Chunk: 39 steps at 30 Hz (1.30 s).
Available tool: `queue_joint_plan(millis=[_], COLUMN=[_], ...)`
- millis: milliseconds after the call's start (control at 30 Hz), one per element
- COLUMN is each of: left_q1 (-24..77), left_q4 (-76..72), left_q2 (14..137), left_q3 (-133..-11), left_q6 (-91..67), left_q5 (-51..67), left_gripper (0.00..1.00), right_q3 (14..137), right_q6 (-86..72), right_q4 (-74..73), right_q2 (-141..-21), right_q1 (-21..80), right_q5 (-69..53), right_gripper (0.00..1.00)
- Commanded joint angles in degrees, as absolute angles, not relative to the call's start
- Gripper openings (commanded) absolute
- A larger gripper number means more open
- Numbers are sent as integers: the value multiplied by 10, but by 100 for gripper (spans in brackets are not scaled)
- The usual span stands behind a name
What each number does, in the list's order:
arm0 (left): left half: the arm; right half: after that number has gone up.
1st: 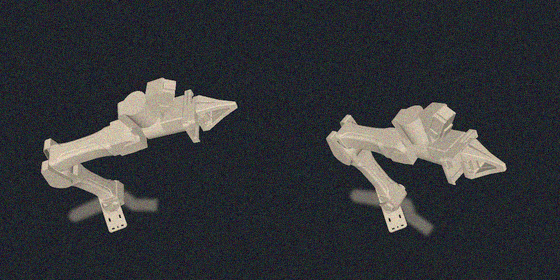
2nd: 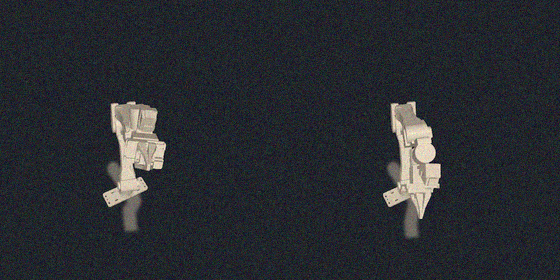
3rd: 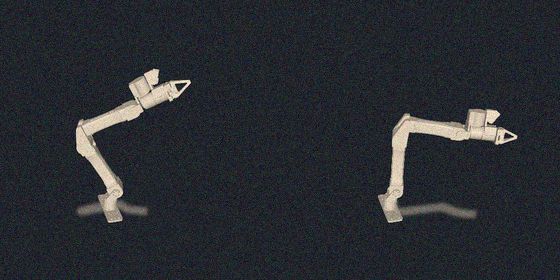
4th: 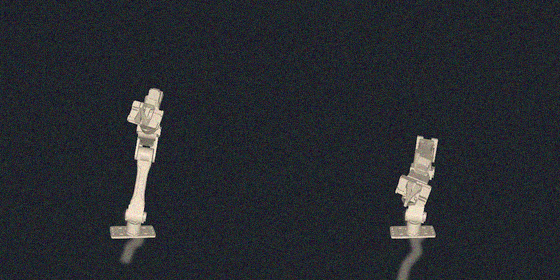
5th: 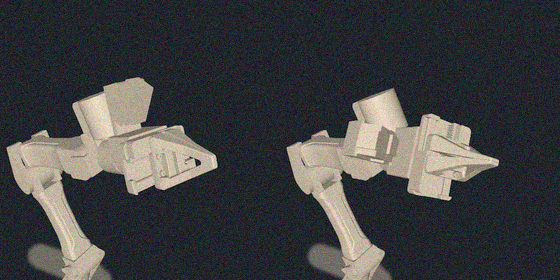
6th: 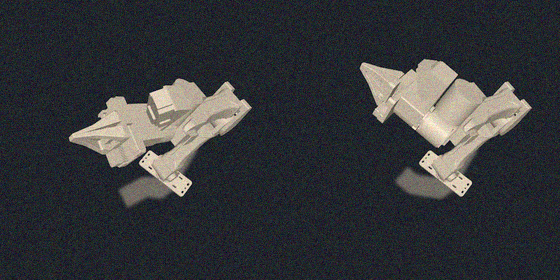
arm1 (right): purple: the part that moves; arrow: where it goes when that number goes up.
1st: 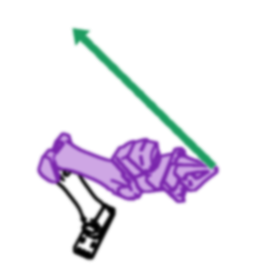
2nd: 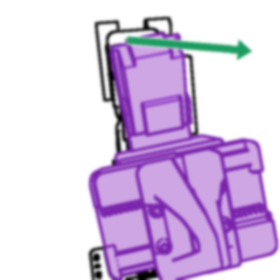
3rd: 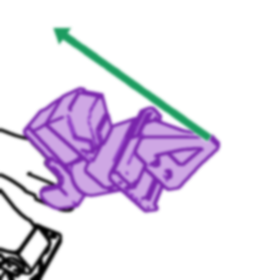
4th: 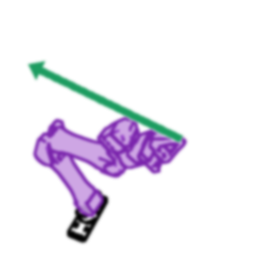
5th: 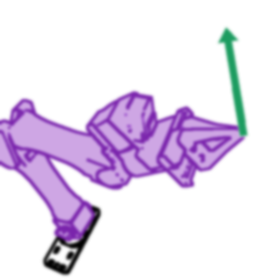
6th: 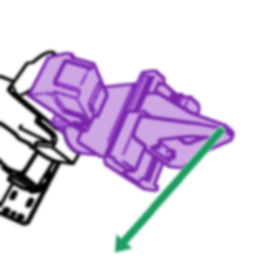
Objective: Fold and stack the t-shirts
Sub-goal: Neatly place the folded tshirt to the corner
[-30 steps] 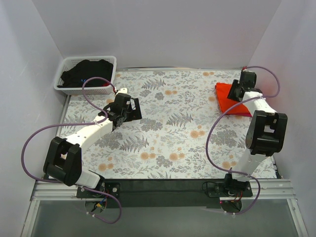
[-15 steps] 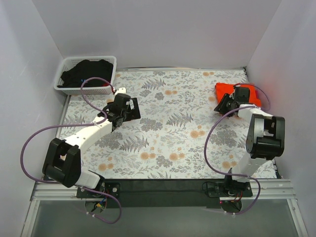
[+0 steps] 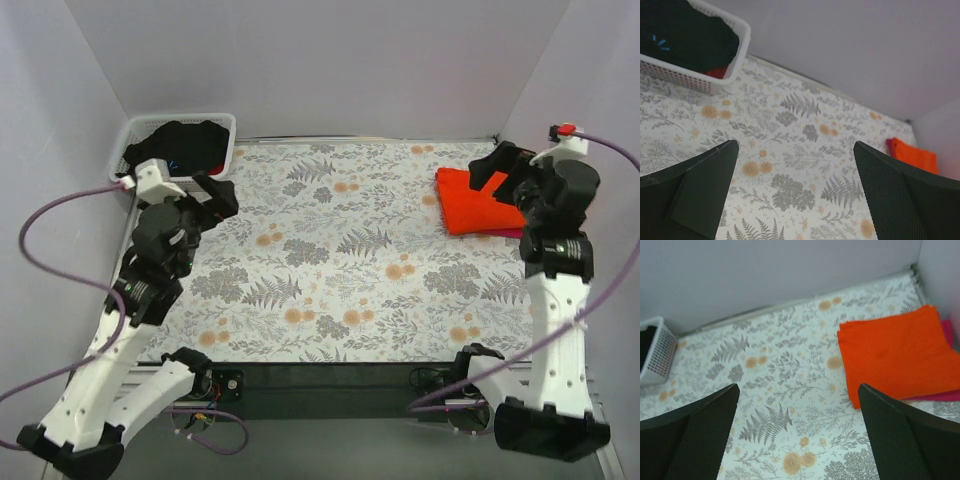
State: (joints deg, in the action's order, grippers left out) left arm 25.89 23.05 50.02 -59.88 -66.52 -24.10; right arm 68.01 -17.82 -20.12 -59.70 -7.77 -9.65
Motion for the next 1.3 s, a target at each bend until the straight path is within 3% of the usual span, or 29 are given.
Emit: queue_joint_plan(millis=[0, 33, 233, 500, 1267], left_q1=[259, 258, 258, 259, 258], left_q4=[272, 275, 290, 319, 278], left_q2=[421, 400, 262, 157, 144], left_q3=[-610, -607, -567, -516, -445], left_q6=[-681, -686, -669, -685, -745], left_q5=[-311, -324, -351, -403, -432], left_gripper=[93, 93, 94, 94, 94], right_q3=[722, 725, 694, 569, 514], right_q6=[-164, -160, -107, -49, -61], right_q4=[-277, -284, -316, -236, -170], right_q2=[-511, -492, -310, -87, -141], right_q1=[-60, -47, 84, 99, 99], right_q5=[-35, 9, 205, 219, 109], right_gripper=[94, 98, 98, 98, 98])
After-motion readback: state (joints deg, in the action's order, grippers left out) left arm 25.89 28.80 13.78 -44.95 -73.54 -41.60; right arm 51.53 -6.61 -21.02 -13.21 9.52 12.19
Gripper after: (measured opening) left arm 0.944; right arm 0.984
